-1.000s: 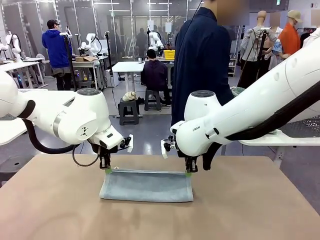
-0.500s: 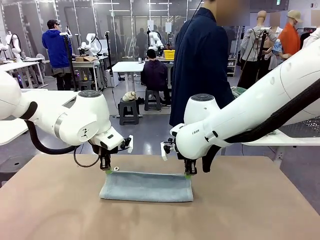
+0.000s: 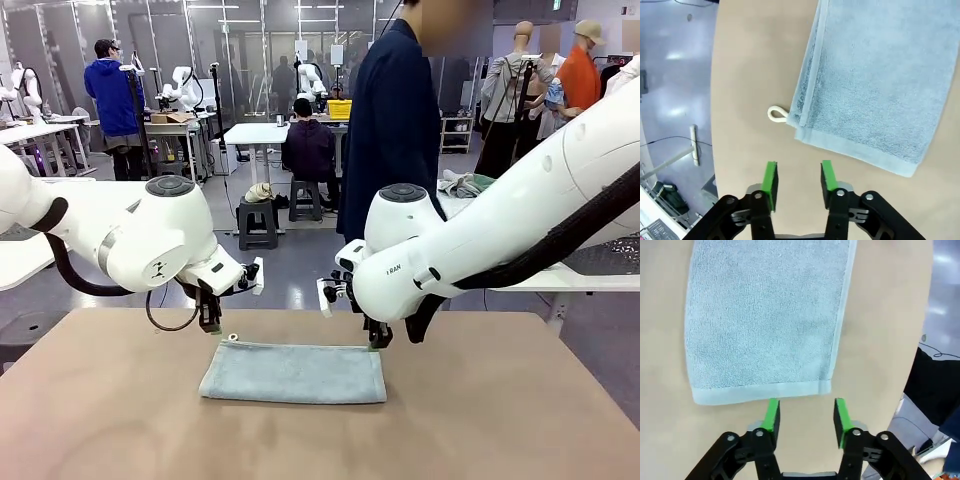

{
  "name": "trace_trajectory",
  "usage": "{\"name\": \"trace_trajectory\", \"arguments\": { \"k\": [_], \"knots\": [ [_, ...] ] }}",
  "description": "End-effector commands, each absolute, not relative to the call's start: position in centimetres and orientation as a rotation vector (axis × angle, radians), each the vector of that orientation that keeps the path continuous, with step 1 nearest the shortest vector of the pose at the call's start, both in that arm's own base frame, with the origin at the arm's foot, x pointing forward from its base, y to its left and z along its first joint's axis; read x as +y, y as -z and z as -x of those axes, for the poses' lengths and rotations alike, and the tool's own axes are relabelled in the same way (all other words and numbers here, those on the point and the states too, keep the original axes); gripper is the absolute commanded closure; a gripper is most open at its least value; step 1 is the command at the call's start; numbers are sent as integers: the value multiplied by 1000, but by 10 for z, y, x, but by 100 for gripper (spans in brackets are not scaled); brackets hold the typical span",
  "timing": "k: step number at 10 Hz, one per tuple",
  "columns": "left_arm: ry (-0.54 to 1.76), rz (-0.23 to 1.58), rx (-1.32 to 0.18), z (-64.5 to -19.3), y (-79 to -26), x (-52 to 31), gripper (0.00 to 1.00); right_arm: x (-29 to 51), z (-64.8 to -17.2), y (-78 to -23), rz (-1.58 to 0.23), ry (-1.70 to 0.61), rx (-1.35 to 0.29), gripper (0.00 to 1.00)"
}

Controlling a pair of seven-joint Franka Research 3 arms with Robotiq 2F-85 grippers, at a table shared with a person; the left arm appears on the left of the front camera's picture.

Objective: Fold the towels and place them in the basket.
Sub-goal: When a person lays out a Towel with hook on the table, fold it in half twice.

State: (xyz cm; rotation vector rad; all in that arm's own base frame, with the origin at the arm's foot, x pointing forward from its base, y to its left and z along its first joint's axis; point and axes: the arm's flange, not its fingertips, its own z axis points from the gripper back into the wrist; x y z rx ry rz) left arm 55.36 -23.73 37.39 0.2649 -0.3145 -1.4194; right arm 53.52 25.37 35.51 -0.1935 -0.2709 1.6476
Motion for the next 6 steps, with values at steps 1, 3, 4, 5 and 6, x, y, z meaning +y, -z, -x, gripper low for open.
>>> {"name": "trace_trajectory", "arguments": {
  "k": [1,3,4,5,6],
  "knots": [
    [1456,-191,-313,-528,-398,-221,16,250,-507,-383,174,-1566,-254,14],
    [1499,-109,-260,-505,-442,-204,16,246,-469,-434,98,-1423,-224,14],
    [1532,-48,-255,-486,-470,-195,16,245,-452,-454,72,-1358,-222,14],
    [1543,12,-268,-473,-493,-185,16,244,-432,-476,41,-1274,-224,14],
    [1532,101,-317,-465,-514,-169,16,242,-413,-494,19,-1190,-219,14]
  ]
}}
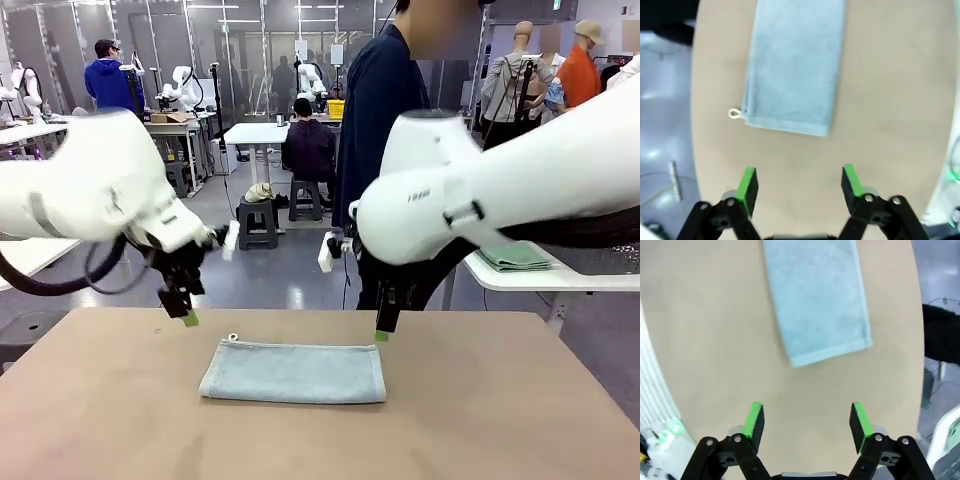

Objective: Fold the towels and place them in the basket.
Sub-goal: When a person lays out a Towel with hook on the table, fold it in half twice.

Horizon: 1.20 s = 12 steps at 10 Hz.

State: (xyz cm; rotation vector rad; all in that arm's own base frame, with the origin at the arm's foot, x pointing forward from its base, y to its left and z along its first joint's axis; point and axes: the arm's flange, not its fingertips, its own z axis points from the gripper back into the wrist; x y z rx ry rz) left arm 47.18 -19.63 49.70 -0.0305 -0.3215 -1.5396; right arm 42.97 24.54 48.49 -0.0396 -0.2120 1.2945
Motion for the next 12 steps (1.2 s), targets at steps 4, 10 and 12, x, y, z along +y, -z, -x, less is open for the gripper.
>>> {"name": "trace_trajectory", "arguments": {
  "k": [4,10,12],
  "knots": [
    [1416,361,-593,-451,-536,-63,16,241,-395,-517,-9,-1176,-219,14],
    [1386,728,-834,-447,-493,-9,16,241,-395,-517,-9,-1176,-219,14],
    [1373,722,-836,-448,-490,-18,16,241,-392,-516,-16,-1173,-215,14]
  ]
}}
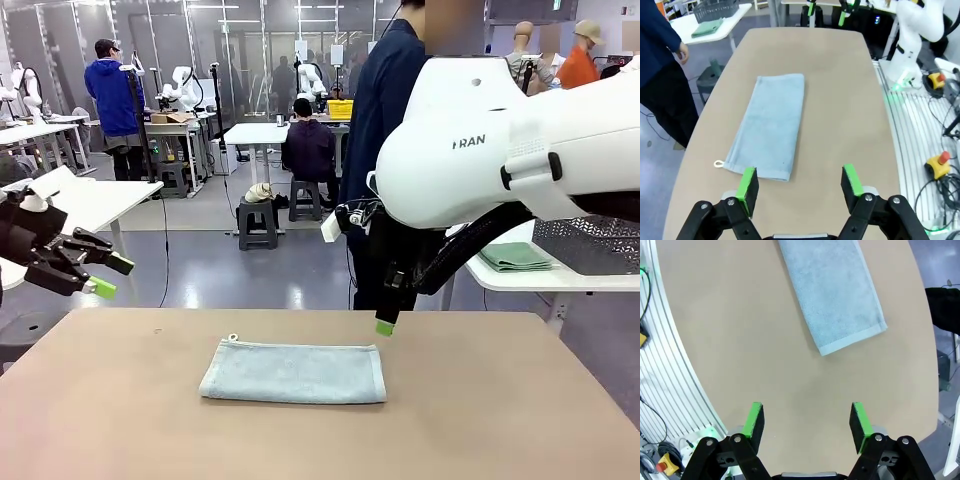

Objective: Fold the towels and place them in the basket.
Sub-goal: When a person lays out a Towel with hook on the table, fold it in half twice.

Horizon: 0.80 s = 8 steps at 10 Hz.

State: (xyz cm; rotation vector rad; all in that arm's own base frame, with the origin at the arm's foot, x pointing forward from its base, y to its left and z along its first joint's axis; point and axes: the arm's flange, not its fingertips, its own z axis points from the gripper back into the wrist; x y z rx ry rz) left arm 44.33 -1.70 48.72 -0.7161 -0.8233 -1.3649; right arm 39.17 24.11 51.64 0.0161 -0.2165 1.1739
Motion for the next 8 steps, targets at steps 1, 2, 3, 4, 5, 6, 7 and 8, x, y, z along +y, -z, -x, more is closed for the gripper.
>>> {"name": "trace_trajectory", "arguments": {
  "k": [1,2,3,4,5,6,7,8],
  "knots": [
    [1369,704,-826,-441,-491,-13,16,238,-396,-514,-28,-1045,-214,14],
    [1369,704,-826,-441,-491,-13,16,232,-401,-515,-62,-891,-225,14],
    [1369,704,-826,-441,-491,-13,16,226,-404,-513,-109,-719,-210,14],
    [1369,704,-826,-441,-491,-13,16,221,-406,-509,-127,-510,-237,14],
    [1369,704,-826,-441,-491,-13,16,221,-405,-504,-85,-334,-276,14],
    [1369,704,-826,-441,-491,-13,16,225,-403,-500,-71,-211,-304,14],
    [1369,704,-826,-441,-491,-13,16,229,-402,-495,-100,-114,-306,14],
    [1369,704,-826,-441,-491,-13,16,232,-406,-491,-153,-57,-309,14]
  ]
}}
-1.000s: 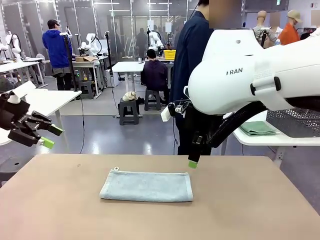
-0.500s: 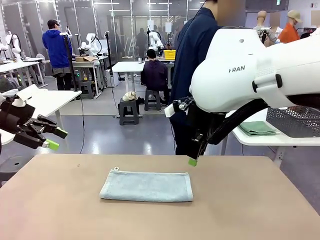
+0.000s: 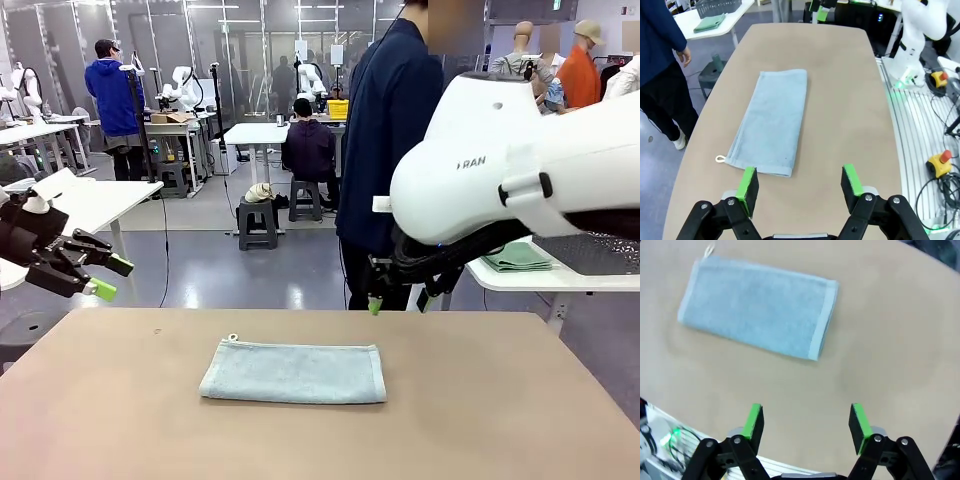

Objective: Fold the towels and place them in the basket.
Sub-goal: When a person lays out a Towel with hook on the table, fold it in half twice.

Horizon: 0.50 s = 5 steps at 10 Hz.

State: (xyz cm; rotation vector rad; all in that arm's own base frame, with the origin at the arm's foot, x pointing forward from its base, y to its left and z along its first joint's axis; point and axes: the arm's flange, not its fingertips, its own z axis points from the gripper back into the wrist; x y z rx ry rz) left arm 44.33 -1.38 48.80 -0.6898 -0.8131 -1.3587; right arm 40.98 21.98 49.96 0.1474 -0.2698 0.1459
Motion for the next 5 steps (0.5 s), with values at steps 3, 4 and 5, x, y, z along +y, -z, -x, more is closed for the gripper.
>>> {"name": "trace_trajectory", "arguments": {
  "k": [3,4,5],
  "knots": [
    [1369,704,-826,-441,-491,-13,16,233,-409,-488,-242,48,-346,14],
    [1369,704,-826,-441,-491,-13,16,229,-408,-495,-201,-8,-323,14],
    [1369,704,-826,-441,-491,-13,16,229,-408,-495,-201,-8,-323,14]
  ]
}}
